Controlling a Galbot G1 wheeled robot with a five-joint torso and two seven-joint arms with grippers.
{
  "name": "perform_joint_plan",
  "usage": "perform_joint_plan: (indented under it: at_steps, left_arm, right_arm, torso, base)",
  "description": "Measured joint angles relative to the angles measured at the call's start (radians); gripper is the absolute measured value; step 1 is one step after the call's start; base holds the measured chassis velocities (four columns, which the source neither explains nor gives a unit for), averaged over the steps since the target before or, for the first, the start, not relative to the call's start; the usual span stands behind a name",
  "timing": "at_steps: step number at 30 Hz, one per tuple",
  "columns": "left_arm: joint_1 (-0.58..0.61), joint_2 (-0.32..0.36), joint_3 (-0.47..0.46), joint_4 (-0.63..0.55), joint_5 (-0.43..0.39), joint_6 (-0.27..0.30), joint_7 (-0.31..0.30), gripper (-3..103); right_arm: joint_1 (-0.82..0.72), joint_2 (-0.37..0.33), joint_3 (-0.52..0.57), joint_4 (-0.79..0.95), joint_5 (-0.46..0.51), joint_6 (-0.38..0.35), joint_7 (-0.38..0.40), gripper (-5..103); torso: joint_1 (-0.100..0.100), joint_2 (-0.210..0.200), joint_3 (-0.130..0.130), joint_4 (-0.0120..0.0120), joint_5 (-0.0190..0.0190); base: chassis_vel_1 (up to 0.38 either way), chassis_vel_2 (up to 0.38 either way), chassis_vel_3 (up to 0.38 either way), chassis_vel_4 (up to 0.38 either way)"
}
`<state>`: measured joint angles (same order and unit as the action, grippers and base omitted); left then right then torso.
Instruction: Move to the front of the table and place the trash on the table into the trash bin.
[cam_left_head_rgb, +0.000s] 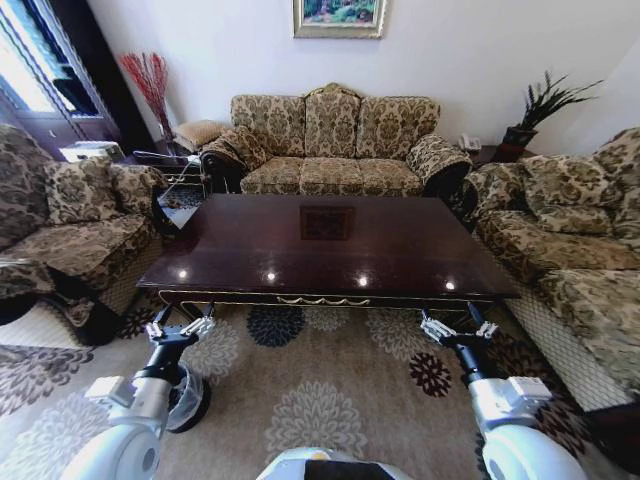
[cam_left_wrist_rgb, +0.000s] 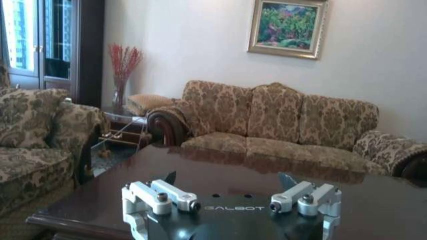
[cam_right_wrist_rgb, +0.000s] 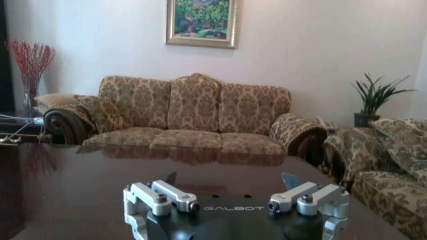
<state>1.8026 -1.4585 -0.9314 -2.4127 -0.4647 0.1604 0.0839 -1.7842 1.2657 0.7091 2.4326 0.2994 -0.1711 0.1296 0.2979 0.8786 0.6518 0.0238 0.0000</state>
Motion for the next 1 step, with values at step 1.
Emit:
perform_joint_plan:
  at_steps: [1]
  left_arm:
    - [0.0,0.0,0.0,0.0,0.0,0.0,0.0,100]
  right_arm:
    - [0.0,0.0,0.0,0.0,0.0,0.0,0.0,100]
  torso:
    - [0.0,0.0,0.0,0.0,0.0]
  base:
    - [0.0,0.0,0.0,0.0]
